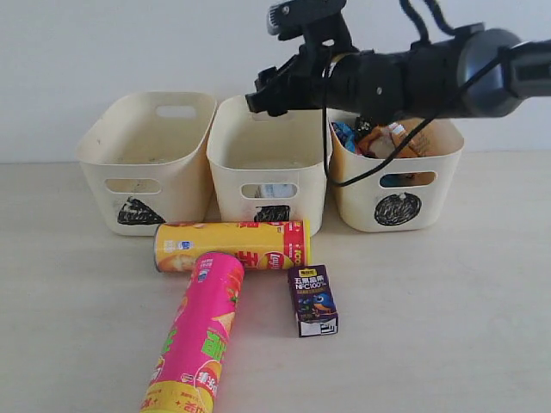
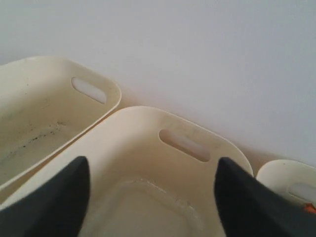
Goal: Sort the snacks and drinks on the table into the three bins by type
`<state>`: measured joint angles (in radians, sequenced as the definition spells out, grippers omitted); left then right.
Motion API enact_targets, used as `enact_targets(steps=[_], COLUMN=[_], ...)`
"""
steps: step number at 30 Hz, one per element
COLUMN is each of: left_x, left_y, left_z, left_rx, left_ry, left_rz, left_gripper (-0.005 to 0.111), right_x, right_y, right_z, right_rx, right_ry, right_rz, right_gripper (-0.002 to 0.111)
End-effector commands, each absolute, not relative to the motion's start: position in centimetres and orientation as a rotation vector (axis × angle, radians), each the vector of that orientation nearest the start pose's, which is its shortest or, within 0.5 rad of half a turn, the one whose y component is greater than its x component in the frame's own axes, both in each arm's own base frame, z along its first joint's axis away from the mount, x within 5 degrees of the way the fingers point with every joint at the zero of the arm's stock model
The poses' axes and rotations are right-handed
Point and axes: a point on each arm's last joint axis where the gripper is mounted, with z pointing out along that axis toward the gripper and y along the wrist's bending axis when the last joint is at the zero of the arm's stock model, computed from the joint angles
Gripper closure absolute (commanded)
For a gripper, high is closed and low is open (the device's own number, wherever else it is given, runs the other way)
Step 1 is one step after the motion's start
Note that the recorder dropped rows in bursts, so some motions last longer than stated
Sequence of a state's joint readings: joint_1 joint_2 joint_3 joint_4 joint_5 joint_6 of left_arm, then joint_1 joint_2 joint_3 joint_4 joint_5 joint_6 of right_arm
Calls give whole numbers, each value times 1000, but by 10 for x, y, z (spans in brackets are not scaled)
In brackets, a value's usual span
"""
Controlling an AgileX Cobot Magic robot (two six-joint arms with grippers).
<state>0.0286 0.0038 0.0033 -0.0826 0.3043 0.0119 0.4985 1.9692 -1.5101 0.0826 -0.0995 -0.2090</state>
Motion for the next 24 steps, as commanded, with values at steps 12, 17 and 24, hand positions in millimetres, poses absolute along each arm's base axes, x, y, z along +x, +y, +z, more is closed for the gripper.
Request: enact_targets(steps=[12,17,24], left_x=[55,55,55], left_y=[-1,-1,-1], left_z=[187,187,187], left_rx=[-75,-75,-75], left_ry=[1773,1773,1773], left_rz=[-55,-55,-55], left_gripper=[103,103,103], right_x=[346,334,317], right_y=[188,182,191], right_z=[323,313,307], right_rx=[-885,-944,-958], right_ry=[2220,2386,2544], right_rz=[106,105,333], right_gripper=[108,108,86])
